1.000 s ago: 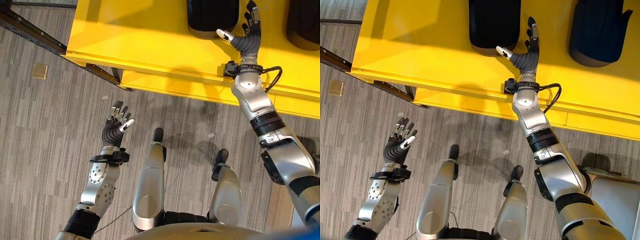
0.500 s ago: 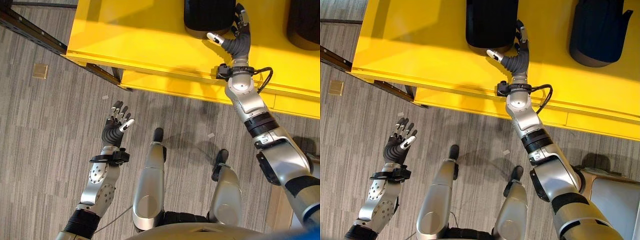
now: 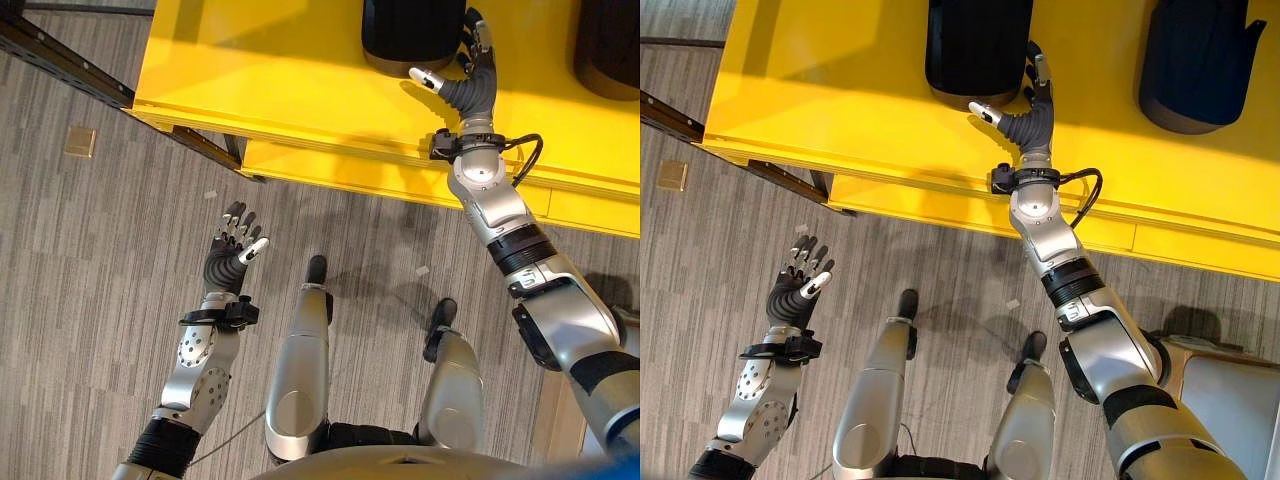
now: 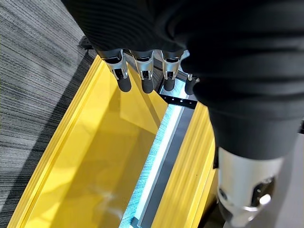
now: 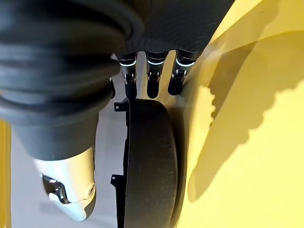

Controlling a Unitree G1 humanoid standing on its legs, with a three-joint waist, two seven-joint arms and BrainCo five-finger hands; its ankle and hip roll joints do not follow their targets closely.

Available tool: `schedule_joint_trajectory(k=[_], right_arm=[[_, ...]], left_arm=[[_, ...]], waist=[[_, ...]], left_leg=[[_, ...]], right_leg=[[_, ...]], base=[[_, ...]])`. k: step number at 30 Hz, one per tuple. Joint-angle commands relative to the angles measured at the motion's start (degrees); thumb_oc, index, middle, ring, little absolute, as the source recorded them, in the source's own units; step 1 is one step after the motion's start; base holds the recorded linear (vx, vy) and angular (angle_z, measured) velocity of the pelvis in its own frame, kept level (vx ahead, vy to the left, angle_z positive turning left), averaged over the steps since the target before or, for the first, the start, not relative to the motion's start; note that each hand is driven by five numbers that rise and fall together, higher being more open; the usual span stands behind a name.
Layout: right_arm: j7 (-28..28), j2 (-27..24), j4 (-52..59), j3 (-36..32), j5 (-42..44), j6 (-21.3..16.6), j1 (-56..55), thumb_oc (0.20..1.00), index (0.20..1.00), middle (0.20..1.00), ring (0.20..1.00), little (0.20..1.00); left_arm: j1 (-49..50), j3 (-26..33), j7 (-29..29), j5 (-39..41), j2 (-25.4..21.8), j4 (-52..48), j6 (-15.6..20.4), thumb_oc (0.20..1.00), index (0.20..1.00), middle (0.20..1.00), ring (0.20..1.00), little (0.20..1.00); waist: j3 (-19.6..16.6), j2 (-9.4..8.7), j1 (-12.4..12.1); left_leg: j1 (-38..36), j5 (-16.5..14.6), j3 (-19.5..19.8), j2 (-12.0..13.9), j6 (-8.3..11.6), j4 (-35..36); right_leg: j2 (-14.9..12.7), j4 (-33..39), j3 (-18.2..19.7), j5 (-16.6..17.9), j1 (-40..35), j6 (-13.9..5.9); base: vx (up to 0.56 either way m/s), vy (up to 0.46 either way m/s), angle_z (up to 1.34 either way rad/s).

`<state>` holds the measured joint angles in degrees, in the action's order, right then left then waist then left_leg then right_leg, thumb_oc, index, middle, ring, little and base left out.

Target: Move parts from the plastic box to the shelf.

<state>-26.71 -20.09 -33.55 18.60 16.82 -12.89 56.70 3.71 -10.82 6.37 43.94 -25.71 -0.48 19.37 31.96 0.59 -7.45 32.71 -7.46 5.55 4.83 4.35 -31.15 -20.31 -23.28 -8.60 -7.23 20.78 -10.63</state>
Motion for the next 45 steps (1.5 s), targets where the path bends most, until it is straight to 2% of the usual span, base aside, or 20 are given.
schedule_joint_trajectory(k=[1,8,19,20,28,34,37,41,45], right_arm=[[0.1,0.2,-0.7,-0.5,0.9,-2.9,5.8,1.0,1.0,1.0,1.0,1.0],[-0.7,-1.2,0.9,-1.7,0.5,-3.1,3.6,1.0,1.0,1.0,1.0,1.0],[-0.3,0.3,15.0,-5.1,-2.0,-4.9,-15.4,1.0,1.0,1.0,1.0,1.0],[0.3,0.5,18.4,-5.7,-2.7,-5.4,-19.3,1.0,1.0,1.0,1.0,1.0],[1.1,1.3,25.6,-6.1,-4.7,-6.8,-27.5,1.0,1.0,1.0,1.0,1.0],[5.0,0.4,35.3,-6.9,-3.9,-8.5,-36.4,1.0,1.0,1.0,1.0,1.0],[10.2,0.0,38.7,-7.4,2.8,-9.8,-41.6,1.0,1.0,1.0,1.0,1.0],[14.2,-3.8,42.1,-9.4,1.7,-9.3,-47.5,1.0,1.0,1.0,1.0,1.0],[16.0,-4.5,43.2,-11.0,2.4,-9.8,-51.1,1.0,1.0,1.0,1.0,1.0]], left_arm=[[1.3,0.4,-0.6,0.5,-2.2,-4.1,2.7,1.0,1.0,1.0,1.0,1.0],[1.2,0.2,-0.3,0.3,-1.7,-3.9,2.7,1.0,1.0,1.0,1.0,1.0],[1.3,0.9,0.8,-1.6,0.0,-3.4,2.4,1.0,1.0,1.0,1.0,1.0],[1.4,1.1,0.6,-1.7,0.2,-3.5,2.3,1.0,1.0,1.0,1.0,1.0],[0.9,0.7,0.5,-2.3,0.7,-2.8,2.2,1.0,1.0,1.0,1.0,1.0],[0.6,1.5,-0.3,-3.0,1.1,-2.7,2.1,1.0,1.0,1.0,1.0,1.0],[2.8,3.4,-1.3,-3.3,0.4,-3.3,1.8,1.0,1.0,1.0,1.0,1.0],[6.4,6.0,-4.7,-2.9,-0.7,-5.8,1.8,1.0,1.0,1.0,1.0,1.0],[8.7,6.7,-7.5,-1.8,-0.9,-8.0,1.9,1.0,1.0,1.0,1.0,1.0]], waist=[[-2.2,0.32,-1.8],[-2.2,0.23,-1.5],[-2.2,-0.54,0.6],[-2.2,-0.59,1.0],[-2.2,-0.84,1.9],[-2.2,-1.61,3.7],[-4.1,-1.89,4.9],[-7.2,-1.68,6.0],[-9.9,-1.3,6.7]], left_leg=[[0.2,1.9,-0.6,2.3,0.17,0.0],[0.1,1.9,-0.7,2.3,0.16,0.3],[-0.2,2.6,-0.5,3.1,0.41,1.0],[-1.1,2.9,-0.4,3.4,0.61,1.7],[-3.7,3.7,-0.3,4.2,1.1,3.5],[-9.9,5.9,-0.9,5.5,1.8,8.4],[-13.9,7.9,-2.1,6.6,2.07,13.3],[-18.5,10.2,-3.1,7.4,2.46,19.1],[-21.4,11.8,-4.1,8.4,2.74,23.1]], right_leg=[[1.4,-8.1,2.6,2.5,3.0,2.36],[1.4,-8.2,2.7,2.4,3.2,2.36],[1.8,-8.3,2.4,2.2,3.4,2.47],[2.0,-8.0,2.4,2.1,2.8,2.49],[2.4,-7.2,2.3,2.0,0.8,2.44],[3.3,-3.6,1.9,3.0,-4.2,2.11],[4.2,-0.4,1.8,3.8,-6.2,1.67],[5.1,3.5,1.3,4.5,-9.0,1.33],[5.8,5.6,1.2,4.8,-10.6,1.24]], base=[[0.0,0.0,0.0],[0.0,0.0,0.0],[0.0,-0.004,0.0],[-0.01,-0.033,-0.02],[-0.01,-0.012,-0.03],[0.01,-0.011,-0.06],[0.07,0.002,-0.12],[0.08,-0.021,-0.24],[0.07,-0.01,-0.03]])
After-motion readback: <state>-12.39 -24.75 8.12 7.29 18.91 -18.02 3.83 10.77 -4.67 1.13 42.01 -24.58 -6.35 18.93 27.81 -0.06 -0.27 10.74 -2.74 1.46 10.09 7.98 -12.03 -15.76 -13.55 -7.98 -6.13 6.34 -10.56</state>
